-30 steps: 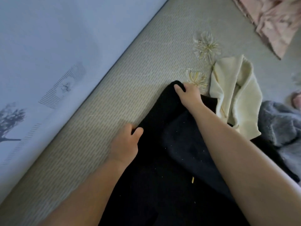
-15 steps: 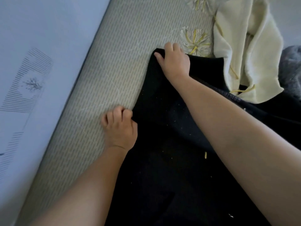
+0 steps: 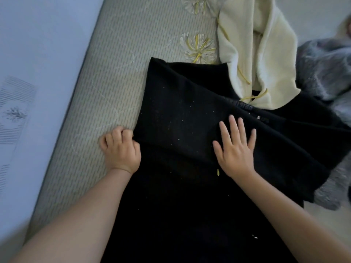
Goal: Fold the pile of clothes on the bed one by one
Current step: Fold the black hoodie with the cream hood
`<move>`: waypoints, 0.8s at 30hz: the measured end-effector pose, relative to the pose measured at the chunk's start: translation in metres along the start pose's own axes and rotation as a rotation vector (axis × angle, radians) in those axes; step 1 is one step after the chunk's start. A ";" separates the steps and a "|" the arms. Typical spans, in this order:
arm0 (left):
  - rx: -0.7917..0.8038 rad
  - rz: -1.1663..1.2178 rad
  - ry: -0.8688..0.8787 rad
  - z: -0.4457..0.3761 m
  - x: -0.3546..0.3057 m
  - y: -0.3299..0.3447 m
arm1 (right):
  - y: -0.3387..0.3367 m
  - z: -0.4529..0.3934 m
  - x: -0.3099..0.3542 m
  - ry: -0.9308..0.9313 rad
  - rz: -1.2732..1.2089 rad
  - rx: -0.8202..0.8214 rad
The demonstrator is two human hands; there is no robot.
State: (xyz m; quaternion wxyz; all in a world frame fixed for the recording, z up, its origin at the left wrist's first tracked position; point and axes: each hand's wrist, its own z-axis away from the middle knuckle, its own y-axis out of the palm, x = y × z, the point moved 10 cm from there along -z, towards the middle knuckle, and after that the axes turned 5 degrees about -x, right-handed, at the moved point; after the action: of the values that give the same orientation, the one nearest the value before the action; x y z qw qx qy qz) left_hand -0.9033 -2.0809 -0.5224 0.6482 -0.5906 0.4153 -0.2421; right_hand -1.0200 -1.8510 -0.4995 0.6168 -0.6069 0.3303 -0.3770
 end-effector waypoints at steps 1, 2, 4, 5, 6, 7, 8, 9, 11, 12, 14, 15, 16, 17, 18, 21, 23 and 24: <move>0.003 -0.008 0.009 0.001 -0.001 -0.001 | 0.011 0.012 -0.016 0.050 -0.020 0.087; 0.007 -0.018 0.014 0.001 -0.004 -0.002 | 0.020 0.020 -0.028 0.076 -0.044 0.144; 0.026 -0.037 0.032 0.000 -0.009 -0.003 | 0.032 0.022 -0.040 0.083 -0.067 0.187; 0.029 -0.043 0.039 0.001 -0.012 -0.004 | 0.037 0.021 -0.042 0.086 -0.069 0.200; 0.038 -0.035 0.033 0.001 -0.016 -0.007 | 0.040 0.020 -0.044 0.091 -0.071 0.212; 0.033 -0.010 0.030 0.000 -0.020 -0.010 | 0.043 0.018 -0.046 0.098 -0.078 0.219; 0.038 0.028 0.027 0.000 -0.027 -0.013 | 0.044 0.018 -0.048 0.102 -0.091 0.230; 0.039 0.069 0.053 -0.001 -0.038 -0.016 | 0.045 0.018 -0.050 0.102 -0.114 0.252; 0.008 0.140 0.184 -0.007 -0.075 -0.027 | 0.041 0.016 -0.052 0.084 -0.200 0.308; -0.005 0.171 0.259 -0.011 -0.098 -0.033 | 0.035 0.013 -0.055 0.074 -0.260 0.328; -0.007 0.220 0.385 -0.024 -0.145 -0.036 | 0.014 0.005 -0.066 0.078 -0.380 0.300; 0.002 0.225 0.430 -0.032 -0.167 -0.033 | 0.001 0.000 -0.077 0.099 -0.424 0.250; 0.022 0.226 0.456 -0.041 -0.189 -0.029 | -0.012 -0.006 -0.090 0.130 -0.449 0.190; 0.046 0.224 0.464 -0.051 -0.208 -0.021 | -0.024 -0.013 -0.105 0.165 -0.460 0.129; 0.071 0.217 0.456 -0.060 -0.224 -0.011 | -0.034 -0.020 -0.120 0.200 -0.468 0.069; 0.136 0.104 0.391 -0.085 -0.245 0.033 | -0.054 -0.053 -0.161 0.292 -0.508 -0.048; 0.204 -0.020 0.324 -0.092 -0.238 0.063 | -0.061 -0.083 -0.183 0.320 -0.519 -0.069; 0.227 -0.060 0.294 -0.094 -0.232 0.072 | -0.064 -0.099 -0.191 0.319 -0.522 -0.078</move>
State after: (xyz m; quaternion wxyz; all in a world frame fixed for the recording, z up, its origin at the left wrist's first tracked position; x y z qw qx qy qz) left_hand -1.1183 -1.9338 -0.5299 0.6354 -0.4840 0.4579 -0.3903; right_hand -1.2048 -1.7333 -0.4502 0.4158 -0.6276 0.2700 -0.6003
